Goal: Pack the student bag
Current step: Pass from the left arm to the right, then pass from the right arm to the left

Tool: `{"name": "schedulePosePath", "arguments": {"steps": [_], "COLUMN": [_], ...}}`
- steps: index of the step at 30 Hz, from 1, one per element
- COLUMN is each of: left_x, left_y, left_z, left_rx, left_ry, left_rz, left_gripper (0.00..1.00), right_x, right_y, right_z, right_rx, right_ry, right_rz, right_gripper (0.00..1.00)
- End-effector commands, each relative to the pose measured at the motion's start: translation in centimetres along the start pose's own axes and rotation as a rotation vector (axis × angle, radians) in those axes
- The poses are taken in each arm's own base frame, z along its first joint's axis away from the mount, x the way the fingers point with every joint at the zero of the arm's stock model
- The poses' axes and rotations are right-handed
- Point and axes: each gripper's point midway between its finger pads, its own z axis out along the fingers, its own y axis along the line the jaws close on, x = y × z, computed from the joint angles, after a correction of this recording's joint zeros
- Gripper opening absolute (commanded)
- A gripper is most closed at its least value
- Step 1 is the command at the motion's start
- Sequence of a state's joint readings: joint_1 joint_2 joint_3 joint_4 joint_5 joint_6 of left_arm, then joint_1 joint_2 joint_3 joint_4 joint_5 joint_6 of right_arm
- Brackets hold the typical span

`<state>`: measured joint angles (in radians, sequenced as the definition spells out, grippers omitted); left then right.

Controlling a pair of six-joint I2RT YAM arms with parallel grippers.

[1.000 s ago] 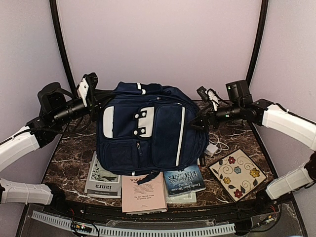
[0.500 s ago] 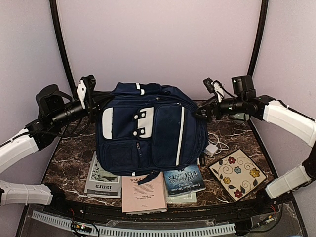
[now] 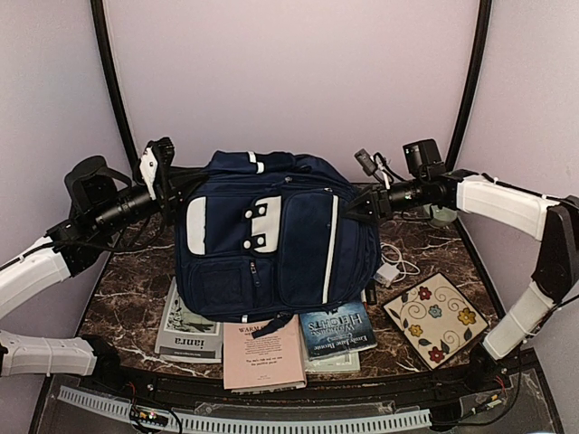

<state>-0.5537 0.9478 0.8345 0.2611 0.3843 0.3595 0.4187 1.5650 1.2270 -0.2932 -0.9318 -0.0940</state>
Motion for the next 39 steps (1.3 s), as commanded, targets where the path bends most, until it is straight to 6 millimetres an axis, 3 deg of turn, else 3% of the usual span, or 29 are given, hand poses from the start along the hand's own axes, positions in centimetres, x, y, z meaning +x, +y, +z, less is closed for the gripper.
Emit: {"name": "schedulePosePath", "arguments": {"steps": [1,3,7,10,11,14,16,18,23,27,28,32,35,37,39], "left_x": [-2.7,-2.9,-3.3,-3.6,-3.2,-1.7,-0.6,-0.1,-1.5,-2.0,-2.2,-4.1,-5.8,-6.8,-6.1], "left_y": [-0.1,0.3,1.5,2.9,3.9,6.1,5.7,4.2,3.6,-1.6,-2.2,-0.5,-0.3,-1.4,-3.4], "left_z": [-0.4,-0.4,-0.7,-1.0,-1.1,-1.8,-1.9,-2.1,-4.8,-4.6,-4.3,-1.4,1.1,2.3,3.4], "left_rx": [0.005,-0.016,-0.078,-0.148,-0.202,-0.336,-0.316,-0.227,-0.226,0.084,0.13,0.118,0.198,0.308,0.41], "left_ry": [-0.108,-0.116,-0.114,-0.085,-0.055,0.036,0.112,0.167,0.164,0.154,0.149,0.098,0.085,0.06,0.075], "left_rz": [0.027,0.012,0.0,-0.036,-0.052,-0.058,-0.02,0.04,0.054,0.029,0.016,-0.022,-0.065,-0.164,-0.222], "left_gripper": [0.0,0.0,0.0,0.0,0.07,0.48,0.65,0.74,0.91,0.92,0.91,0.88,0.88,0.9,0.98], "right_x": [-2.0,-2.7,-6.6,-11.6,-13.0,-17.1,-19.0,-19.8,-18.1,-17.0,-16.8,-15.2,-14.6,-14.6,-14.6], "right_y": [2.8,3.1,3.2,4.8,5.8,9.7,11.6,12.7,11.0,10.0,10.0,9.9,9.8,9.7,9.5], "right_z": [0.4,0.2,-1.9,-4.4,-5.3,-7.9,-9.4,-10.3,-9.9,-8.8,-8.4,-6.3,-5.5,-5.3,-5.1], "right_rx": [-0.136,-0.112,0.038,0.119,0.121,0.092,0.097,0.11,0.192,0.167,0.155,0.107,0.086,0.086,0.089], "right_ry": [-0.033,-0.042,-0.132,-0.217,-0.238,-0.303,-0.338,-0.341,-0.209,-0.123,-0.106,-0.025,-0.007,-0.008,-0.013], "right_rz": [-0.045,-0.072,-0.139,-0.241,-0.28,-0.416,-0.502,-0.588,-0.681,-0.666,-0.66,-0.665,-0.672,-0.674,-0.676], "right_gripper": [0.35,0.02,0.0,0.0,0.0,0.0,0.0,0.0,0.0,0.0,0.0,0.0,0.0,0.0,0.0]}}
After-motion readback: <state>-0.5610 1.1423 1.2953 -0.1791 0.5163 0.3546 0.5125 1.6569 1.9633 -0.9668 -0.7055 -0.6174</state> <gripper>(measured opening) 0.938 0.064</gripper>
